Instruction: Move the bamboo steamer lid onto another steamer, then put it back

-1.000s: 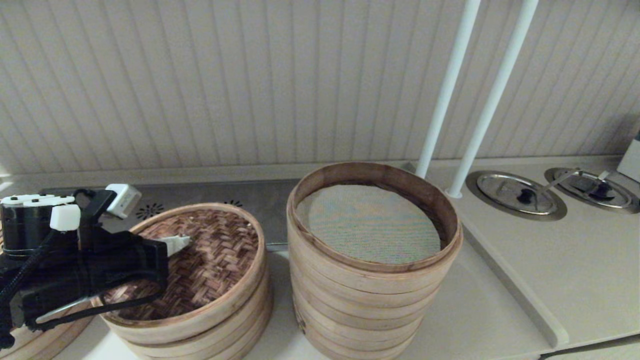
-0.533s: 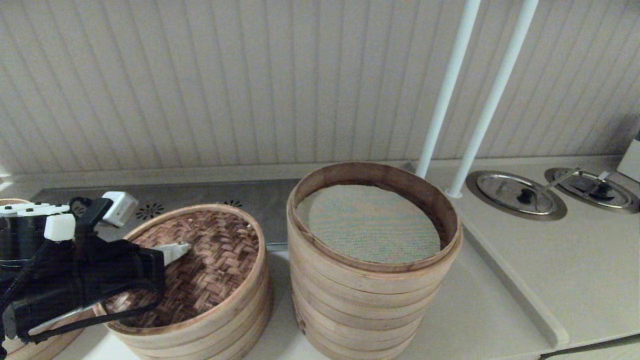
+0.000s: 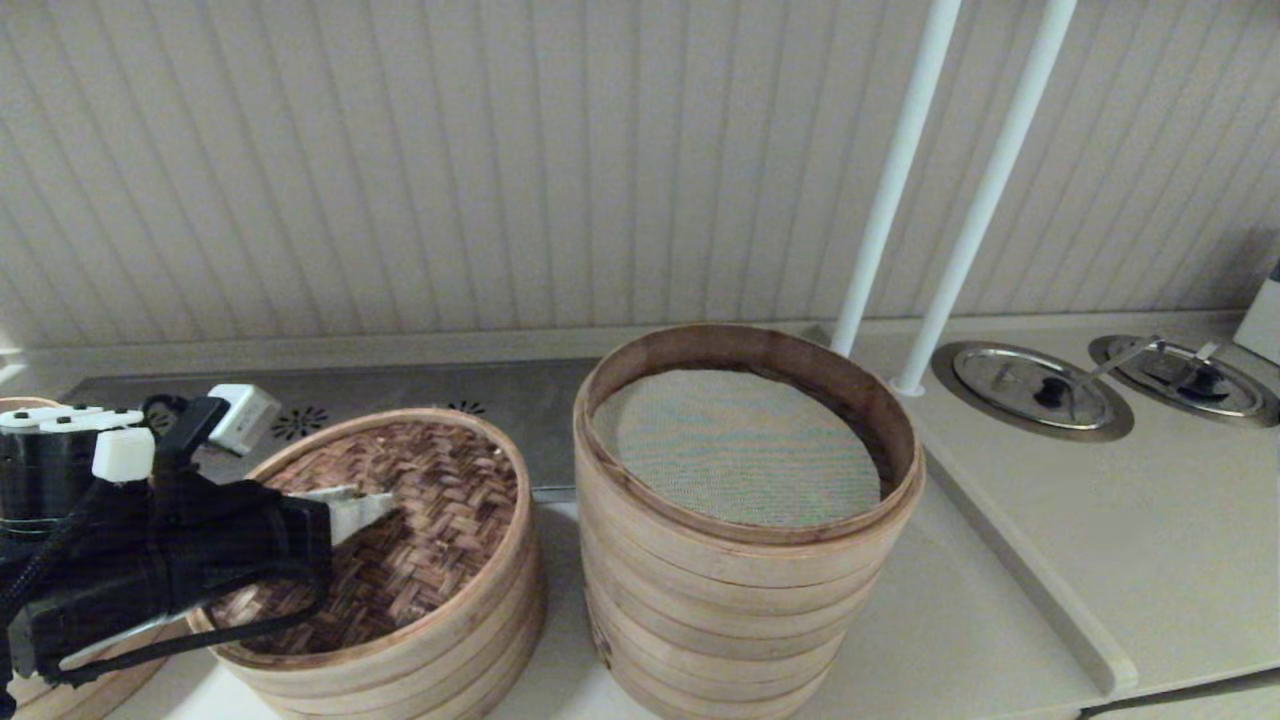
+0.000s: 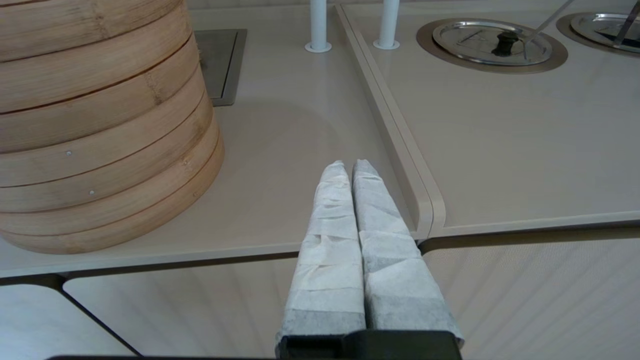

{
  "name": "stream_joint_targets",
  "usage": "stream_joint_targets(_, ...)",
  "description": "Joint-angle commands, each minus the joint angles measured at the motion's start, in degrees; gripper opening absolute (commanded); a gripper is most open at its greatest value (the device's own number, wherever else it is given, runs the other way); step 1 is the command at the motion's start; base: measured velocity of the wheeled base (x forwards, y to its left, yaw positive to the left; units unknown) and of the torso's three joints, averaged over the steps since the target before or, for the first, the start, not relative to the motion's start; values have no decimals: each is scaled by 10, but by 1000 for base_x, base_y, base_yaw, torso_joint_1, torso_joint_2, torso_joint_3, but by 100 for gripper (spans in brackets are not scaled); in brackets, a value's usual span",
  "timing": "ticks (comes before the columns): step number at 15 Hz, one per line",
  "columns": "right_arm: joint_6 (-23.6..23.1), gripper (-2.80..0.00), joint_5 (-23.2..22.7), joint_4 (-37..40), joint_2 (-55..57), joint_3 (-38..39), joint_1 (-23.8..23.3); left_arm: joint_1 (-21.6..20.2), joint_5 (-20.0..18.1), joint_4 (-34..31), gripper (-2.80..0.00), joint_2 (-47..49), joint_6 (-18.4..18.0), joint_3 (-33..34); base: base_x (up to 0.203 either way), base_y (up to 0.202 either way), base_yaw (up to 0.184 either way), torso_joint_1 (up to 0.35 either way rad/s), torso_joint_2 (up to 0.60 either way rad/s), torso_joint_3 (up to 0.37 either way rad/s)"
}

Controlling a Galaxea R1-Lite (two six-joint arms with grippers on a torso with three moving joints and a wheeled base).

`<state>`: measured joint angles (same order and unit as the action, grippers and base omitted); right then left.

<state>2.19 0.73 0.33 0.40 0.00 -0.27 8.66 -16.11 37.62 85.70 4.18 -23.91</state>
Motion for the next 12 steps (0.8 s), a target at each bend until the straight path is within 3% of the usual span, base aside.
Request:
stream_joint_targets(1,0,-280,0,0,0,1,0,0,-1,3,0,-9,2,-8,0,0,0,0,0,0)
stream_joint_targets(6,0,-280,0,0,0,1,0,-2,19,-33,0,-123,1,-34,0,0,0,0,0,0)
stream_joint_targets(11,0,-280,0,0,0,1,0,-34,0,-192,0,-353,-6,-41,0,0,0,0,0,0)
stream_joint_targets(12,0,-280,0,0,0,1,0,-43,0,-216,-280,-396,-9,-36,0,0,0,0,0,0)
